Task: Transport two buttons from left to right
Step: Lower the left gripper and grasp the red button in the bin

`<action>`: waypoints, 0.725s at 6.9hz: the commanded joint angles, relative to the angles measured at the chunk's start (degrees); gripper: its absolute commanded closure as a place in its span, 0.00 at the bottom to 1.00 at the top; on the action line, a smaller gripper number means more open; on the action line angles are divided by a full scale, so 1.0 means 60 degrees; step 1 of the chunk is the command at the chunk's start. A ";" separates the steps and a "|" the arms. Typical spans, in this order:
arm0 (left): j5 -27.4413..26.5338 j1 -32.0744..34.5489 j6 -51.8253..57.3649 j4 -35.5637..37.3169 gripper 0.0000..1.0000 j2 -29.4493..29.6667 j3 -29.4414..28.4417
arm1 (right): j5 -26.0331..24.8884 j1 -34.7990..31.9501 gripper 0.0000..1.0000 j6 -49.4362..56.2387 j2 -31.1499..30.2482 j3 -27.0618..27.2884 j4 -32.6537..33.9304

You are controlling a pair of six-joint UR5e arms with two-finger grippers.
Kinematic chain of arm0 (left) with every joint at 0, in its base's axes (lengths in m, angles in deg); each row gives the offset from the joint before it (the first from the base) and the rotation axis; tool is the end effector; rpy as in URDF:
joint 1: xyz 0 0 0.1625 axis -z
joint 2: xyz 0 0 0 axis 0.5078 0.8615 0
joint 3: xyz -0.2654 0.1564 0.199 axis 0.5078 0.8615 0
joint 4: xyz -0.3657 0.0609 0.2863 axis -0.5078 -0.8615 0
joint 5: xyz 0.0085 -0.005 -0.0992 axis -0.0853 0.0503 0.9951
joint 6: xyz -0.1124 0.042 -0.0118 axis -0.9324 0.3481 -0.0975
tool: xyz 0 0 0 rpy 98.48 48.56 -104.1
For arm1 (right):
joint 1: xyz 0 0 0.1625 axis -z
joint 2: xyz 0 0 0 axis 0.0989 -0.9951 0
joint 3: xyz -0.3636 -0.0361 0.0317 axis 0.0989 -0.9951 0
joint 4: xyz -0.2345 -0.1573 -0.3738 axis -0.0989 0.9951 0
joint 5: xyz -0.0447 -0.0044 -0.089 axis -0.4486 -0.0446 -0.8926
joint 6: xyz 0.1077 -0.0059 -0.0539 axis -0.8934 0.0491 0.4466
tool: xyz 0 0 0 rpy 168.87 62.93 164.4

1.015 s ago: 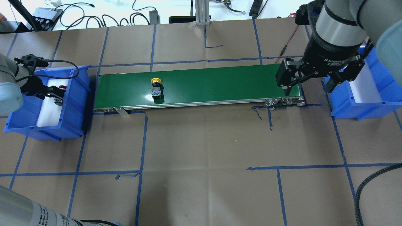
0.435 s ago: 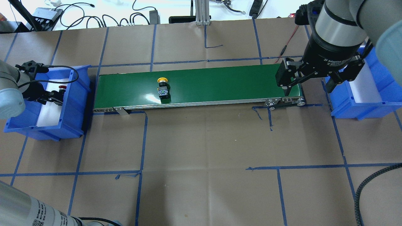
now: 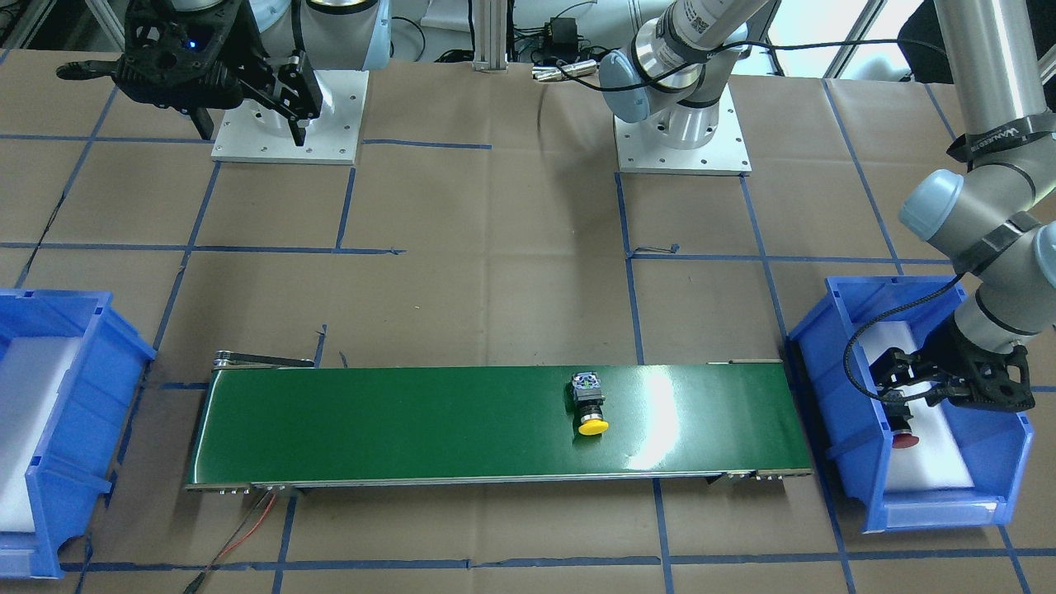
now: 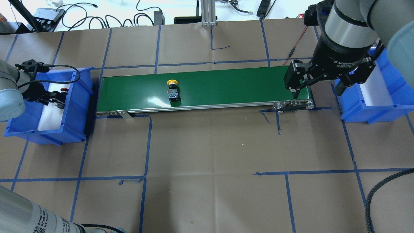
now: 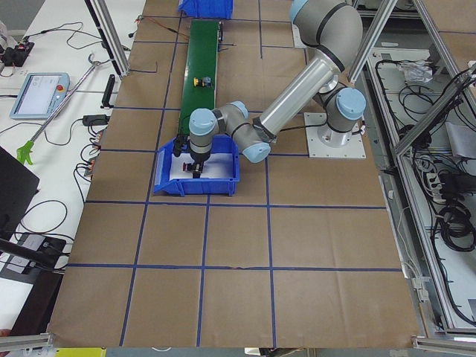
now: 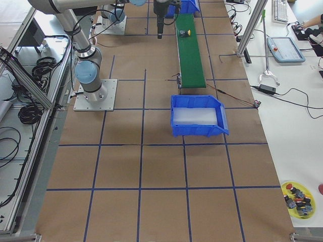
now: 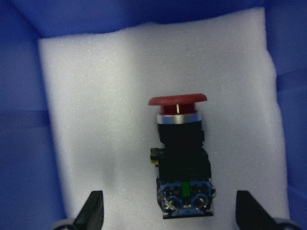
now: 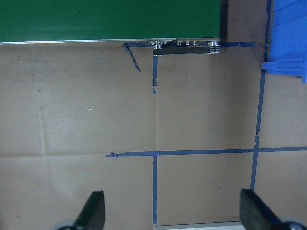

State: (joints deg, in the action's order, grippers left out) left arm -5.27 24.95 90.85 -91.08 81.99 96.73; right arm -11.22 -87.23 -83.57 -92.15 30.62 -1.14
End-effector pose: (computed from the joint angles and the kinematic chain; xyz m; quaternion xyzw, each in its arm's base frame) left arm 0.2324 -0.5902 0.1075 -0.0583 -0.9961 0.0658 0.0012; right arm 0.1512 -0.4885 0.4419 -0.0016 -0.9993 -0.0230 0.0303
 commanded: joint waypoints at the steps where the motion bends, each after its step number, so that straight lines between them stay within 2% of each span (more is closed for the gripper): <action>1: 0.0019 0.0029 -0.0019 0.0015 0.27 0.0033 -0.0019 | 0.0000 0.0000 0.00 0.0000 0.0000 0.0000 0.0000; 2: 0.0280 0.0043 -0.0063 0.0015 0.27 0.0033 -0.0033 | 0.0000 0.0000 0.00 0.0000 0.0000 0.0000 0.0000; 5: 0.0370 0.0161 -0.0078 0.0015 0.55 0.0164 -0.0223 | 0.0000 0.0000 0.00 0.0000 0.0000 0.0000 0.0000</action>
State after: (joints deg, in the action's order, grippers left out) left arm -3.14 25.78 90.41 -90.99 82.54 95.97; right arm -11.22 -87.23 -83.57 -92.15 30.62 -1.14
